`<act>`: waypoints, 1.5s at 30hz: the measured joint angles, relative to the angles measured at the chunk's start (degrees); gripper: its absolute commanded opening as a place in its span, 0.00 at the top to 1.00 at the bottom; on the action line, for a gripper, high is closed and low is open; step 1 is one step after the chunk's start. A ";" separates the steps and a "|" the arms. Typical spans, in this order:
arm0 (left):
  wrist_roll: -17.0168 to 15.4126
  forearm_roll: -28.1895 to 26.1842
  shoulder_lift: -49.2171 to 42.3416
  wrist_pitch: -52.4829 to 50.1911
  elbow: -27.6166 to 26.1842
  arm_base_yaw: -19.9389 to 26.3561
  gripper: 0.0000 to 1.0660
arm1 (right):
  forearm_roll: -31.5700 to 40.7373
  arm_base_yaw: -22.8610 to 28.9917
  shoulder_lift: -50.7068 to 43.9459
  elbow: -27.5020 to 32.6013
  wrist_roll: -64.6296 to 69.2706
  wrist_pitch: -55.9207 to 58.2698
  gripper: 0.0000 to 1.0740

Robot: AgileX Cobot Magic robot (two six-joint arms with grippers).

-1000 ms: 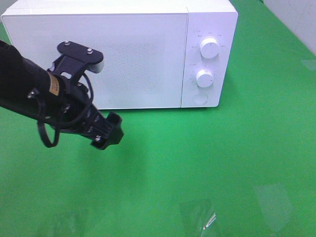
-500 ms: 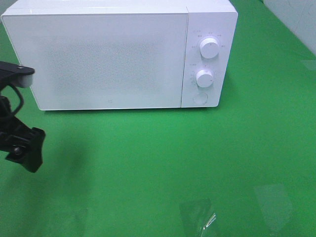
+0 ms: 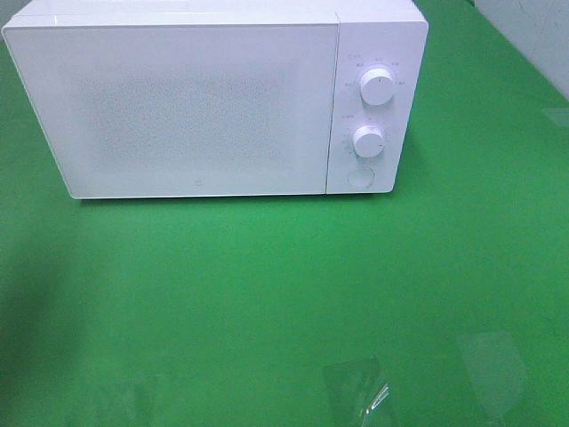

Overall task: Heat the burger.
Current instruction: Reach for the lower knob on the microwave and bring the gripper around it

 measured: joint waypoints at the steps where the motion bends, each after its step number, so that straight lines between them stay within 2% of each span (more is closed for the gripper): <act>1: 0.00 0.00 0.00 0.00 0.00 0.00 0.12 | 0.00 0.00 0.00 0.00 0.00 0.00 0.29; 2: 0.06 0.00 -3.67 -0.23 2.23 0.17 0.12 | 0.00 0.00 0.00 0.00 0.00 0.00 0.29; 3: 0.06 0.00 -3.67 -0.23 2.23 0.17 0.12 | 0.00 0.00 0.00 0.00 0.00 0.00 0.29; 4: 0.11 0.17 -7.68 -0.86 5.79 0.29 0.12 | 0.00 0.00 0.00 0.00 0.00 0.00 0.29; 5: 0.11 0.17 -7.68 -0.86 5.79 0.29 0.12 | 0.00 0.00 0.00 0.00 0.00 0.00 0.29; 6: 0.11 0.97 -12.03 -1.66 9.11 0.29 0.12 | 0.00 0.00 0.00 0.00 0.00 0.00 0.29; 7: 0.11 0.97 -12.03 -1.66 9.11 0.29 0.12 | 0.00 0.00 0.00 0.00 0.00 0.00 0.29; 8: 0.11 1.89 -17.19 -2.81 12.55 0.29 0.12 | 0.00 0.00 0.00 0.00 0.00 0.00 0.29; 9: 0.11 1.89 -17.19 -2.81 12.55 0.29 0.12 | 0.00 0.00 0.00 0.00 0.00 0.00 0.29; 11: 0.11 2.29 -27.62 -5.27 17.53 0.29 0.12 | 0.00 0.00 0.00 0.00 0.00 0.00 0.29; 14: 0.11 2.41 -30.54 -5.27 18.22 0.29 0.12 | 0.00 0.00 0.00 0.00 0.00 0.00 0.29; 15: 0.11 2.86 -39.02 -5.39 18.62 0.29 0.12 | 0.00 0.00 0.00 0.00 0.00 0.00 0.29; 18: 0.11 3.15 -41.14 -5.56 18.74 0.29 0.12 | 0.00 0.00 0.00 0.00 0.00 0.00 0.29; 20: 0.11 4.41 -50.02 -4.70 19.77 0.29 0.12 | 0.00 0.00 0.00 0.00 0.00 0.00 0.29; 24: 0.29 4.41 -57.12 -4.35 20.11 0.29 0.12 | 0.00 0.00 0.00 0.00 0.00 0.00 0.29; 29: 0.29 4.41 -61.08 -4.30 20.11 0.29 0.12 | 0.00 0.00 0.00 0.00 0.00 0.00 0.29; 31: 0.34 4.41 -65.26 -4.30 20.11 0.29 0.12 | 0.00 0.00 0.00 0.00 0.00 0.00 0.29; 45: 0.34 4.41 -74.43 -4.18 20.11 0.29 0.12 | 0.00 0.00 0.00 0.00 0.00 0.00 0.29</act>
